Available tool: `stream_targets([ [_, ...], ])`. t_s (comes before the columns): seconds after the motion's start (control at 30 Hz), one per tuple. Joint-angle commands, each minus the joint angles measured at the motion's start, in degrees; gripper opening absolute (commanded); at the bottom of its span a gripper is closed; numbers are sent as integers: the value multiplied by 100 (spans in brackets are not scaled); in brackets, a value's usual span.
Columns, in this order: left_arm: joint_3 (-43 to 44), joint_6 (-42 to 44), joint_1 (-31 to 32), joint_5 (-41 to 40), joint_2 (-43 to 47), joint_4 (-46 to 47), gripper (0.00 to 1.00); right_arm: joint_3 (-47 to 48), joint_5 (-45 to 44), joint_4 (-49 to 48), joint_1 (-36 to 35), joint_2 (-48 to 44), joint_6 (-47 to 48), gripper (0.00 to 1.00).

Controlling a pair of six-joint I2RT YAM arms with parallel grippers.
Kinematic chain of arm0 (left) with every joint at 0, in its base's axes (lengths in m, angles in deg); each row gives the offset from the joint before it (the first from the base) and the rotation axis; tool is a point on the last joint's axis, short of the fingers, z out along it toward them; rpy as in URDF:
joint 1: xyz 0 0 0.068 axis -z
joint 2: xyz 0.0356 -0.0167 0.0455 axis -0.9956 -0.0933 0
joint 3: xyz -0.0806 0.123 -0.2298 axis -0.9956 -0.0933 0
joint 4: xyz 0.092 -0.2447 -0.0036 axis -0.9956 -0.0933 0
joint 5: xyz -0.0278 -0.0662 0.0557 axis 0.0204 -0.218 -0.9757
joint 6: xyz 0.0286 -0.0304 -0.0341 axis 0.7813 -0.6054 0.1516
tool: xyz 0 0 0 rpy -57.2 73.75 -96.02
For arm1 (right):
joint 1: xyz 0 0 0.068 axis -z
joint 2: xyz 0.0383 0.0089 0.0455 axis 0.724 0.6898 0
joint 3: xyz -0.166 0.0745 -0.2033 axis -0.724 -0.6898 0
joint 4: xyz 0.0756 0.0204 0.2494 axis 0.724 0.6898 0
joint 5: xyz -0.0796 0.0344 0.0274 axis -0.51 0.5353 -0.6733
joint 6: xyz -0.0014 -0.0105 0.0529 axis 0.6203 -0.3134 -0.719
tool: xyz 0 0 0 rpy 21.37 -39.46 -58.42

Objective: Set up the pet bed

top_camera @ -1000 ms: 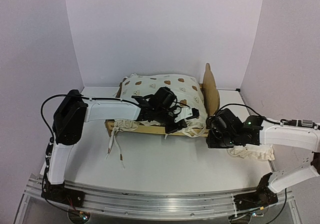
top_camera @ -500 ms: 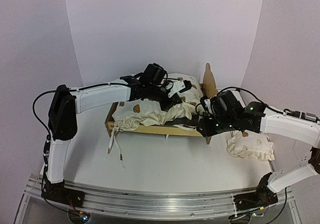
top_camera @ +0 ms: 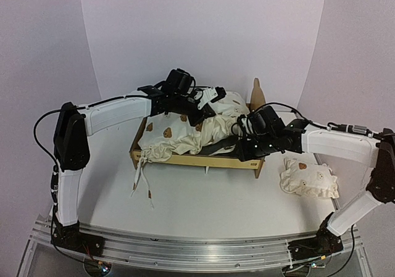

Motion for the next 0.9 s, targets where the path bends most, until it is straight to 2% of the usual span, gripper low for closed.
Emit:
stream_targets([
  [0.0,91,-22,-165,-177,498,278,0,39,-95,-901,134,71,-429,37],
  [0.17,21,-28,-195,-132,520,323,0,-146,148,-1710,357,291,-860,24],
  [0.4,-75,-28,-211,-103,566,380,0,-20,555,-1886,447,555,-977,0],
  [0.57,-109,-17,-262,-121,588,380,0,71,566,-1716,448,307,-701,0],
  [0.73,-183,7,-283,-112,617,423,0,566,491,-487,452,12,-268,0],
  [0.87,-229,18,-308,-99,618,465,0,653,548,30,451,-282,-224,0],
])
